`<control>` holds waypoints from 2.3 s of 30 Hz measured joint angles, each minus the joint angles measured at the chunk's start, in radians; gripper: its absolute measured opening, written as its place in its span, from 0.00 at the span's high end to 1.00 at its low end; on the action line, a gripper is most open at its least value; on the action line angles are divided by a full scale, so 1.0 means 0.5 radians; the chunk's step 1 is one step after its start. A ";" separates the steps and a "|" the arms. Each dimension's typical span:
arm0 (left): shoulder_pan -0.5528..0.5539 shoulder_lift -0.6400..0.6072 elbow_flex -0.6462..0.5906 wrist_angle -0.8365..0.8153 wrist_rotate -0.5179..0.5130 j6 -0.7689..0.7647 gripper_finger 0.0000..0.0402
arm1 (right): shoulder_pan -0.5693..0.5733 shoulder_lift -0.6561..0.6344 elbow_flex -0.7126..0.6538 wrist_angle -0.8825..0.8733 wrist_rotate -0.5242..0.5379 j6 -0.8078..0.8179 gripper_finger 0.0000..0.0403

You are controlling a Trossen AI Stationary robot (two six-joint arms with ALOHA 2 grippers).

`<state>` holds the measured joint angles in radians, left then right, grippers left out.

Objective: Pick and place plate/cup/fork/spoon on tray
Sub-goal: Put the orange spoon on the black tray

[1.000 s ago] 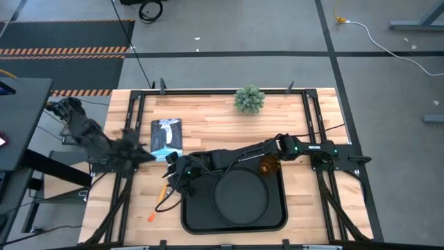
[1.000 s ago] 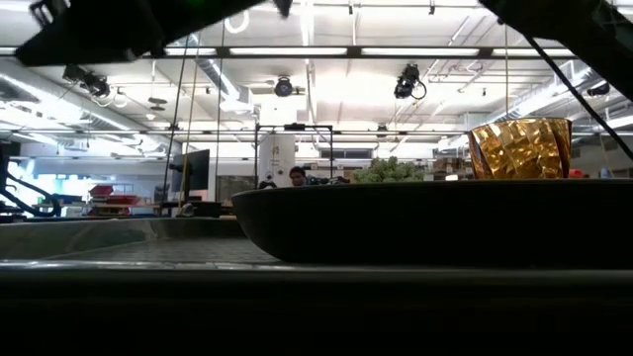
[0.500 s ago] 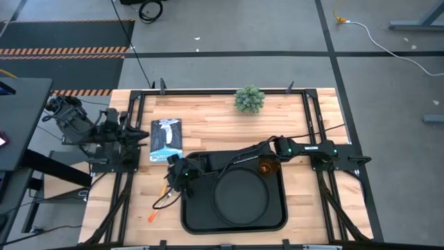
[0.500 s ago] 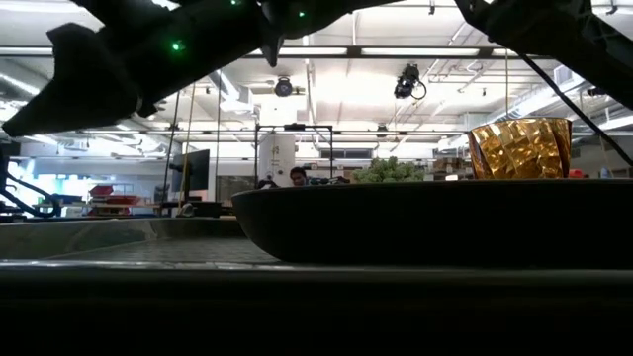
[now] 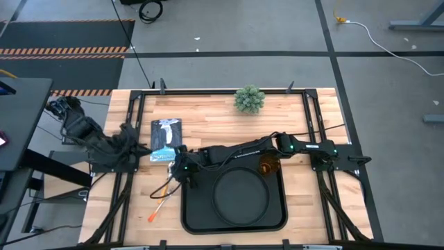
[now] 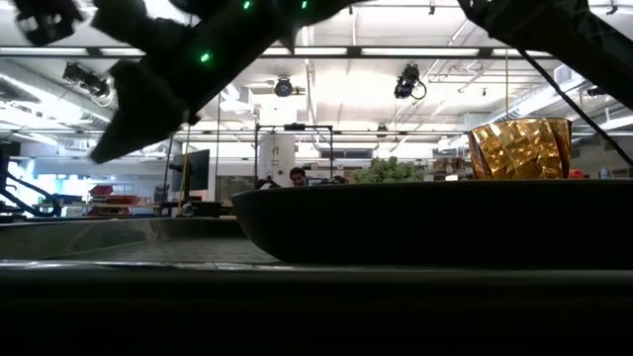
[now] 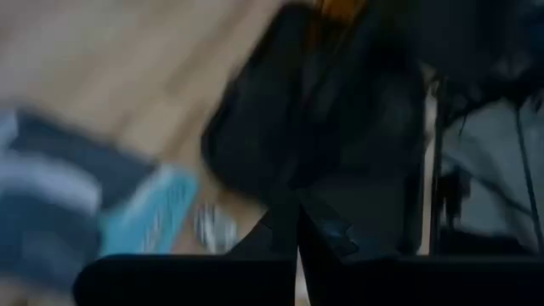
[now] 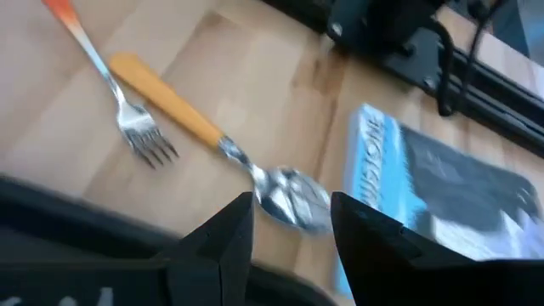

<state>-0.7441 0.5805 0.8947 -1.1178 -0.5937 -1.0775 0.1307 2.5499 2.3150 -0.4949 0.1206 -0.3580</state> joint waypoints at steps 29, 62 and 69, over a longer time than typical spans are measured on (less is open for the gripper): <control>-0.396 0.433 -0.005 -0.353 0.360 -0.684 0.99 | -0.200 -0.032 -0.334 0.562 -0.248 1.102 0.59; -0.530 1.540 -0.006 -0.024 0.309 -1.350 0.90 | -0.262 -0.030 -0.382 0.601 -0.405 1.079 0.60; -0.350 1.757 -0.096 0.025 0.354 -1.346 0.73 | -0.243 -0.037 -0.382 0.457 -0.446 0.977 0.60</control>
<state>-0.9191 1.4592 0.8467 -1.1055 -0.4165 -1.7504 0.0089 2.5311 2.1239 -0.2663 -0.1024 0.1307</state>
